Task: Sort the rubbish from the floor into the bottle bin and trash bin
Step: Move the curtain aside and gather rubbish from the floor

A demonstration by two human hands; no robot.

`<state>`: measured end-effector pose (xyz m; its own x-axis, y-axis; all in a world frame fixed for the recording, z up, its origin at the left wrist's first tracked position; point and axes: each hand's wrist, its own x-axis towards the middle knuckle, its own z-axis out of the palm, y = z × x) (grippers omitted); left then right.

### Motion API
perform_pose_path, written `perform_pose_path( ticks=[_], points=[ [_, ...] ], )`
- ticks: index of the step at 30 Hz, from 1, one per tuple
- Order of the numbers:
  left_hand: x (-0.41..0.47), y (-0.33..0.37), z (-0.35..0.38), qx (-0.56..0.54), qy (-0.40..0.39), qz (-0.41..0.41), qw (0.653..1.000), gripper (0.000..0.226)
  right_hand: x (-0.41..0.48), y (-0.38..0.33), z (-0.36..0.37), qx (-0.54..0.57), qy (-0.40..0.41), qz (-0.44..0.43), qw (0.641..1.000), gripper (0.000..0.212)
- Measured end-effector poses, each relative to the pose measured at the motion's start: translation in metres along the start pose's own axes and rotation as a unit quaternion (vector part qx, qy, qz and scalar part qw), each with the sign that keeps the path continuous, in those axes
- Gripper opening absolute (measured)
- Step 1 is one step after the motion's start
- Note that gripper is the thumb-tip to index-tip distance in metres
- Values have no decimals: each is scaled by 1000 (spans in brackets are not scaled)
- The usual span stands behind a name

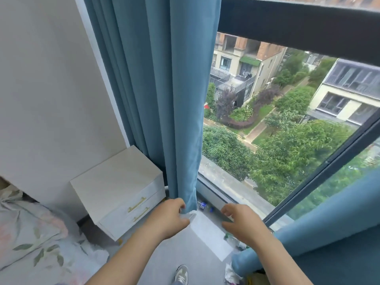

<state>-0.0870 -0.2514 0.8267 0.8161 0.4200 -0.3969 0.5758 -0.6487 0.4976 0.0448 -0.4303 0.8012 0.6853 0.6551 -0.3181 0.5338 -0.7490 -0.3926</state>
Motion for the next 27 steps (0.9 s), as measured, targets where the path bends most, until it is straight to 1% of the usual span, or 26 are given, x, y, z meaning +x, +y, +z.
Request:
perform_pose_path(
  ticks=[3, 7, 10, 14, 17, 20, 23, 27],
  points=[
    [41, 3, -20, 32, -13, 18, 999, 36, 32, 0, -2, 20, 3, 21, 1000, 34],
    [87, 8, -43, 55, -23, 42, 997, 34, 71, -2, -11, 41, 3, 56, 998, 30],
    [117, 11, -54, 72, -29, 61, 995, 36, 94, -2, -20, 55, 15, 83, 995, 30],
    [149, 21, -60, 92, -68, 83, 990, 42, 105, 4, -25, 60, 26, 115, 991, 29],
    [176, 32, -60, 113, -88, 117, 983, 42, 109, 13, -22, 74, 34, 155, 985, 32],
    [205, 44, -51, 139, -130, 153, 970, 39, 108, 24, -10, 113, 51, 208, 970, 37],
    [236, 52, -37, 154, -172, 186, 955, 40, 108, 34, 5, 150, 68, 273, 948, 37],
    [279, 52, -13, 207, -231, 245, 918, 43, 116, 40, 34, 184, 100, 355, 911, 35]
  ],
)
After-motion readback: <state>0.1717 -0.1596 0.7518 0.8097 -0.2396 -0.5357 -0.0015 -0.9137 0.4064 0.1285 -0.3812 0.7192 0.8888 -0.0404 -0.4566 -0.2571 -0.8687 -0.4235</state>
